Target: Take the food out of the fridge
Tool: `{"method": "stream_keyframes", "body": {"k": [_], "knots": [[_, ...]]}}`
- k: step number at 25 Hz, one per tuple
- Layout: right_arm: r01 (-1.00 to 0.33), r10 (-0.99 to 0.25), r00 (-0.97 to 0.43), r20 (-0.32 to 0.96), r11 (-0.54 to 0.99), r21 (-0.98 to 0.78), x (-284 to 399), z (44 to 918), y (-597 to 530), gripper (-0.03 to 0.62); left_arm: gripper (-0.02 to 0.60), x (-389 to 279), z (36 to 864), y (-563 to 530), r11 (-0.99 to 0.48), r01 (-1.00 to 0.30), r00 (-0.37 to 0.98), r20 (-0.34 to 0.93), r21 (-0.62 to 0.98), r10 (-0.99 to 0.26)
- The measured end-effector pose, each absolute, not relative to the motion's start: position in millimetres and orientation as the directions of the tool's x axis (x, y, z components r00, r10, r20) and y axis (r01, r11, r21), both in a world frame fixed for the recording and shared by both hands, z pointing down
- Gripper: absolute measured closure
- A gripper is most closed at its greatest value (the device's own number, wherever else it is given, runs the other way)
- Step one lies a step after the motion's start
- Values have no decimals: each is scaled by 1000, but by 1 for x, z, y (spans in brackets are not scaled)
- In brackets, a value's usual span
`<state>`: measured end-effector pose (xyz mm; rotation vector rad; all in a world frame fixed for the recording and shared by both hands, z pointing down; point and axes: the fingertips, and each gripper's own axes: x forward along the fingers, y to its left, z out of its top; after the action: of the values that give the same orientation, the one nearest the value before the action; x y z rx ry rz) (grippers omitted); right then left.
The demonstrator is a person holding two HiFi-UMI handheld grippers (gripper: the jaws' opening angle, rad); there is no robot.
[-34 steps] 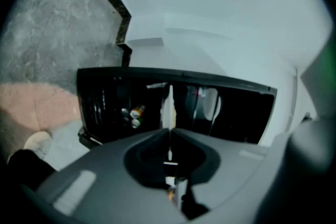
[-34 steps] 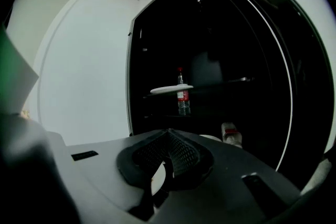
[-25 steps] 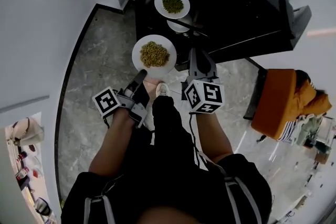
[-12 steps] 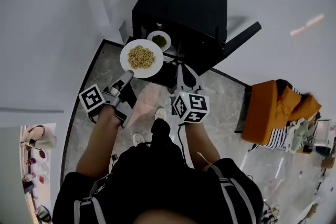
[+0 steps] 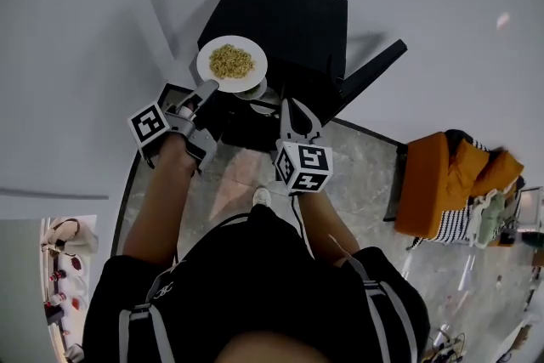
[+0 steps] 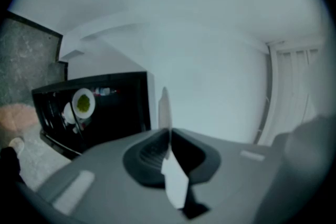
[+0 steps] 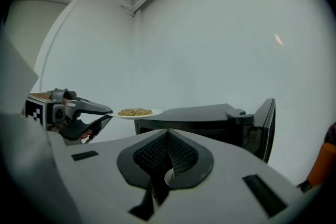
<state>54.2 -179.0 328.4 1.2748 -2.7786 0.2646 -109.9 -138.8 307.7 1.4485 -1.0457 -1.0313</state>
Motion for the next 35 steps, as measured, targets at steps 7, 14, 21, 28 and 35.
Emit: {"method": "stream_keyframes", "body": {"k": [7,14,21,28,35], "knots": [[-729,-721,-684,109,672,-133,52,324,-192,594,563,-115,312,-195,-106,-58,227,-90,993,-970],[-708,-702,-706,94,693,-135,46,325,-208,594,565,-125,327,-233,-92,-33,187,-84,995,-979],[-694,-688,-719,97,708,-132,42,323,-224,594,566,-136,339,-255,-49,-24,144,-45,998,-989],[-684,-675,-729,109,718,-129,39,327,-230,594,534,-140,331,-256,-111,-74,129,-101,991,-986],[-663,-654,-749,111,736,-136,28,326,-227,594,511,-135,319,-225,-125,-294,171,-76,948,-982]]}}
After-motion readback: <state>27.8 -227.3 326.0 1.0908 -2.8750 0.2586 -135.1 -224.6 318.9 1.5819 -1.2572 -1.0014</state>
